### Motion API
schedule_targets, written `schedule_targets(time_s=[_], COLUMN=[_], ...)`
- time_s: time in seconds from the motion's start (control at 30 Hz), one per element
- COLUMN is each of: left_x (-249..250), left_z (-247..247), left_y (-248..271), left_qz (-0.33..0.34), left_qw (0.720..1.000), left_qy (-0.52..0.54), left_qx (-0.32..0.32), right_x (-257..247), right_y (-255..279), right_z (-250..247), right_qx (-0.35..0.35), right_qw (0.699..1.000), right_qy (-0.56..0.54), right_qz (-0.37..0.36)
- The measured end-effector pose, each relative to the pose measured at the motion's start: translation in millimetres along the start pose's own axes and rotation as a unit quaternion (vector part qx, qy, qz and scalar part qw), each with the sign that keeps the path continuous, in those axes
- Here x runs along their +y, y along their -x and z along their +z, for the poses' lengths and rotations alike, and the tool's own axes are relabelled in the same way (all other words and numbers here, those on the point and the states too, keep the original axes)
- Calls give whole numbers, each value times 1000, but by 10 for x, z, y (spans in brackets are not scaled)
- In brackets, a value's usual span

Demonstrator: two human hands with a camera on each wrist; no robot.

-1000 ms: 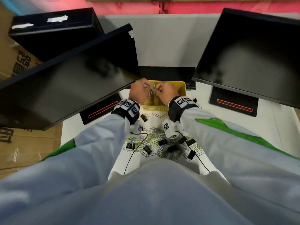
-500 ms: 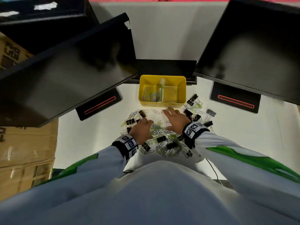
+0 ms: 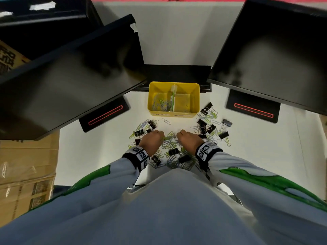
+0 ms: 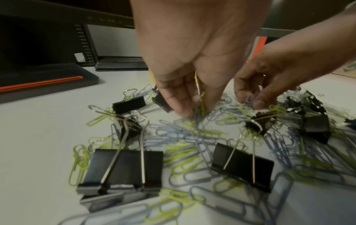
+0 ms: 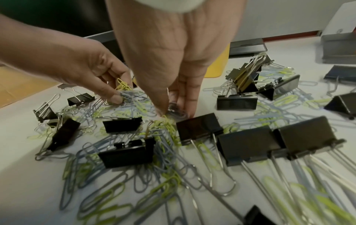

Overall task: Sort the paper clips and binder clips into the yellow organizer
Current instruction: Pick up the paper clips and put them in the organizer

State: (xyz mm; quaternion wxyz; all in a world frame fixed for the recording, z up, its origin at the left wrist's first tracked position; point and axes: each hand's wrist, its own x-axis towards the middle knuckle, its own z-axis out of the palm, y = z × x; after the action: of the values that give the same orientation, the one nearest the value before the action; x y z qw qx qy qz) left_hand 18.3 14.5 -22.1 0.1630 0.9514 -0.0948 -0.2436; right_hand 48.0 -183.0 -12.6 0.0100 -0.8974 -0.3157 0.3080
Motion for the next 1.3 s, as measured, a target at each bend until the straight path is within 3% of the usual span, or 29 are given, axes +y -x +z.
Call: schedule_targets(time_s=[0.13, 0.27, 0.37, 0.5, 0.63, 0.73, 0.87, 0.93, 1.03, 1.17, 1.3], left_x=[-69, -32, 51, 102, 105, 95, 27, -37, -269, -561, -587], left_z=[-118, -402, -709, -1152, -1434, -1518, -1451, -1374, -1074, -544, -259], left_y=[54, 133, 166, 12, -354, -610, -657, -517, -208, 158, 302], left_qz=[-25, -41, -59, -69, -84, -88, -83, -89, -129, -195, -173], left_qw=[993, 964, 931, 902, 899, 913, 944, 944, 941, 963, 984], left_qy=[110, 244, 337, 381, 360, 321, 251, 222, 175, 136, 18], left_qx=[44, 93, 130, 189, 235, 234, 198, 227, 261, 130, 47], right_x=[78, 155, 108, 31, -20, -32, -44, -80, -233, -450, -606], right_y=[38, 107, 188, 81, -283, -535, -669, -599, -424, -534, -686], right_z=[-88, -278, -548, -991, -1374, -1531, -1501, -1403, -1158, -649, -444], right_qx=[15, 75, 140, 229, 293, 301, 256, 273, 272, 128, 16], right_qw=[997, 977, 950, 900, 857, 868, 905, 920, 941, 986, 995], right_qy=[-73, -195, -279, -369, -418, -382, -316, -264, -203, -79, 27], right_qz=[5, 32, 33, 33, 72, 101, 123, 97, -2, -76, -97])
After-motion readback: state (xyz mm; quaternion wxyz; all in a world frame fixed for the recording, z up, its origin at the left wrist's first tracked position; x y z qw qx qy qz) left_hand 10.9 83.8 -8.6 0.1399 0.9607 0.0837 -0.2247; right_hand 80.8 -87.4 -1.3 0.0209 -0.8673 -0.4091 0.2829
